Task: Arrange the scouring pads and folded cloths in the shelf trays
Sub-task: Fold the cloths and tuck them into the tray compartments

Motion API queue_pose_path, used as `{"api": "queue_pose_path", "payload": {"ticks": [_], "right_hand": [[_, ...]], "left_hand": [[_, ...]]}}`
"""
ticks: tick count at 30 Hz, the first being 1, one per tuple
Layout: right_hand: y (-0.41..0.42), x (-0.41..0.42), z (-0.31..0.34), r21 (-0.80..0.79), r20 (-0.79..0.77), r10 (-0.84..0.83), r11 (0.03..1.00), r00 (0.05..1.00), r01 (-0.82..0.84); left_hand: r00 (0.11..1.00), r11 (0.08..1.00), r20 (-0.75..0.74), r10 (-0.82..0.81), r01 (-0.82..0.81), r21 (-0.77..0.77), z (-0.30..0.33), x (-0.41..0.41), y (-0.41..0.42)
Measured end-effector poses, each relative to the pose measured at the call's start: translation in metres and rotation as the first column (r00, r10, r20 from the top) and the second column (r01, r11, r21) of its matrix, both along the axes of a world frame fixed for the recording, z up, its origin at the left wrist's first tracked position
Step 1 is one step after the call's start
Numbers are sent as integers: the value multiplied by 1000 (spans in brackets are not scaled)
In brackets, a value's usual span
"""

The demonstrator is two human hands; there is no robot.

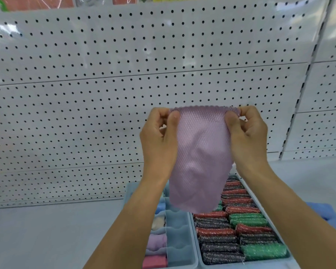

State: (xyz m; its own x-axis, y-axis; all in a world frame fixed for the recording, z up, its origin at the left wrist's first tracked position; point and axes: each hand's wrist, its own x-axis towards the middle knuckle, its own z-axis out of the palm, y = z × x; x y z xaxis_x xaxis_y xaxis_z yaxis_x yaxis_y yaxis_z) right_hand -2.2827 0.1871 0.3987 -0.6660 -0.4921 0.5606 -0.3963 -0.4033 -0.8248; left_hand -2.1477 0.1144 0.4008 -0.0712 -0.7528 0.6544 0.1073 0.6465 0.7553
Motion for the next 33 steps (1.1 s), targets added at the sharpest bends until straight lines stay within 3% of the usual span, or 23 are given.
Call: {"api": "queue_pose_path", "payload": {"ticks": [2,6,9,14,21,26,29,31,33], "right_hand": [[-2,1,-2,20,-28,-10,1000,1000,10],[-10,-7,-6,111,-151,-97,987,984,115],[-10,1,-8,89,-182,-98,989,978,116],[-7,20,-8,23,-169,2,1000,986,2],[-4,21,-9,32,-158,175,985,972,-172],[0,16,-3,74,-182,310,951,933,-301],[2,-3,9,77,-305,165,986,938,-149],[1,-17,19,165,-349,121,984,929,-66],[-2,-20,28,343,-302,280,924,911,-170]], "left_hand": [[999,999,15,36,-36,12,-2,-3,-2],[970,987,189,151,-158,21,-10,-4,-12],[958,982,217,187,-191,-4,-10,-6,-4],[992,997,126,-24,15,73,-5,-12,11],[971,967,43,-234,228,111,-3,-12,11],[976,980,102,-192,185,76,-1,-11,3],[965,969,118,-235,223,106,3,-4,-10],[938,946,140,-316,301,117,4,1,-15],[918,927,137,-372,359,105,3,1,-16]]}}
